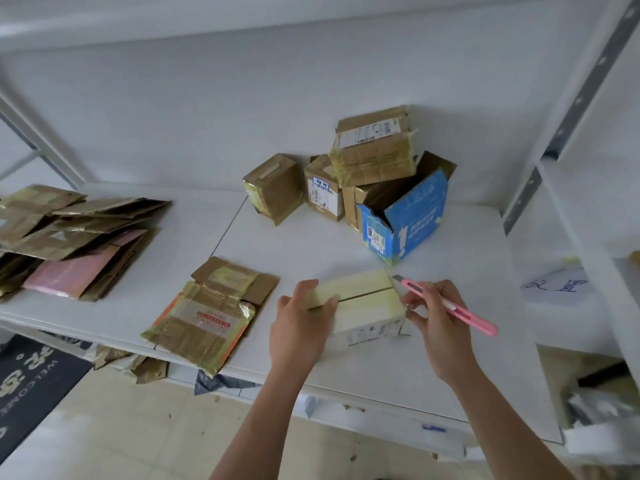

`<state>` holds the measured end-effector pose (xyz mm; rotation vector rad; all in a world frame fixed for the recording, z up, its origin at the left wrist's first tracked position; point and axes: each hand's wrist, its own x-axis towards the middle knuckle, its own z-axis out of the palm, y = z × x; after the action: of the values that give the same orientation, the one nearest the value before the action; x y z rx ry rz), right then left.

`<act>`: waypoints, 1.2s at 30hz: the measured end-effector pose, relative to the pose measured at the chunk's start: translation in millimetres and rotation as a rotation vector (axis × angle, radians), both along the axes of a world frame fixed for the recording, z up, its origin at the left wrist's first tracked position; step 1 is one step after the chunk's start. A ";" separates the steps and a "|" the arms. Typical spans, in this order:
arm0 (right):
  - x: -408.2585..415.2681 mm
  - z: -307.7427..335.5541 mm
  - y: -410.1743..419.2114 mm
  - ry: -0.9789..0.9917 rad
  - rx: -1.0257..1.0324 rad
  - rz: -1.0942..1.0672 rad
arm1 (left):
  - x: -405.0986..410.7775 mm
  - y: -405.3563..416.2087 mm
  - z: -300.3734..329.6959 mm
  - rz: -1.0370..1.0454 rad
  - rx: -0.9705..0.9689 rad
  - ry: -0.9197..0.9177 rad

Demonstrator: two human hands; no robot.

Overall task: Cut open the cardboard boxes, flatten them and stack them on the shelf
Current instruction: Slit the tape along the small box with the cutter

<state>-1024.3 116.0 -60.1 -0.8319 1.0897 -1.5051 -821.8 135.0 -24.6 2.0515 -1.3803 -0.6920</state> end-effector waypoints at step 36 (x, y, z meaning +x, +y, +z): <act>-42.7 11.1 37.6 0.752 -0.179 0.364 | 3.7 4.4 -13.4 -0.112 0.156 0.017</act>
<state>-1067.0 153.6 -48.9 -1.7054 1.2440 -0.9961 -818.1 139.5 -38.0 2.0936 -1.4818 -0.8885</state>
